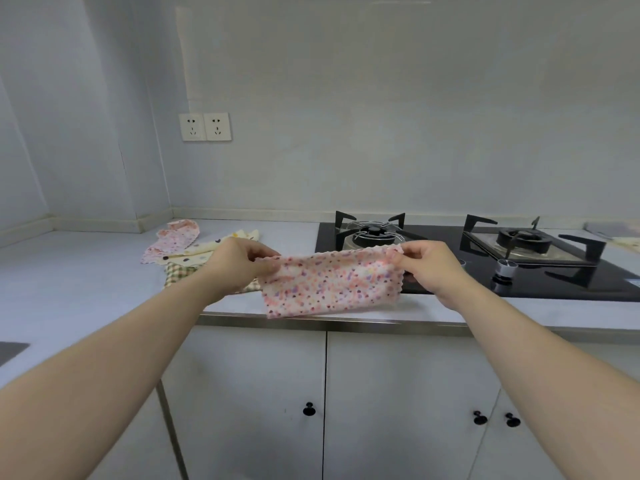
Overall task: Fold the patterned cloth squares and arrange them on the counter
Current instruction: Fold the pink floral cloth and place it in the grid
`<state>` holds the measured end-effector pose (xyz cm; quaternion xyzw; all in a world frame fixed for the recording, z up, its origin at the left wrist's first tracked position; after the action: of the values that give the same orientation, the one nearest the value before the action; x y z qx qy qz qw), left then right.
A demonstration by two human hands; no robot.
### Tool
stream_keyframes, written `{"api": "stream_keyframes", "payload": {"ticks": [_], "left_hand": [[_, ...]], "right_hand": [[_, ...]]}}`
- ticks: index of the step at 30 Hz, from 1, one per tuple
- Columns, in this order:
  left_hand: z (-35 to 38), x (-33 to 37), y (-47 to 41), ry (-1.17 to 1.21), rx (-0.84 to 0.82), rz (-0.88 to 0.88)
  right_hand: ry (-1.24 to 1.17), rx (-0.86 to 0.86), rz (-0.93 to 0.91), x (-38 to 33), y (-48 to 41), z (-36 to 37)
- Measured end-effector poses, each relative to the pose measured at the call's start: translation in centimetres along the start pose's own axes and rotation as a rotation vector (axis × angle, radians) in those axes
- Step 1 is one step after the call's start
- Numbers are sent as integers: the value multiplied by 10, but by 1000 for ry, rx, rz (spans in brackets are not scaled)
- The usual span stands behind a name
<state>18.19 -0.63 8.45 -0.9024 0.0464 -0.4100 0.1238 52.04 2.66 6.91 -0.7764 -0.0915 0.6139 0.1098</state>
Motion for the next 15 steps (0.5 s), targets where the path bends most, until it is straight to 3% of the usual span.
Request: {"api": "stream_keyframes", "payload": {"ticks": [10, 15], "left_hand": [[-19, 33, 33, -20, -163, 68], [-4, 36, 19, -260, -190, 62]], "right_hand": [[80, -277, 112, -49, 35, -30], [174, -342, 294, -29, 32, -21]]}}
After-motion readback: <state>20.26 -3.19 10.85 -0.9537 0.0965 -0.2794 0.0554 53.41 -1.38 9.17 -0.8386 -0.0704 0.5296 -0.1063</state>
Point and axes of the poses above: each hand's wrist, its own y-axis away from the middle knuckle, its own z-axis out of the palm, x = y × z, the point moved 8 cm from there along -y, towards the middle knuckle, and after that the axes turned 6 degrees about -y, right-handed, at the moved point
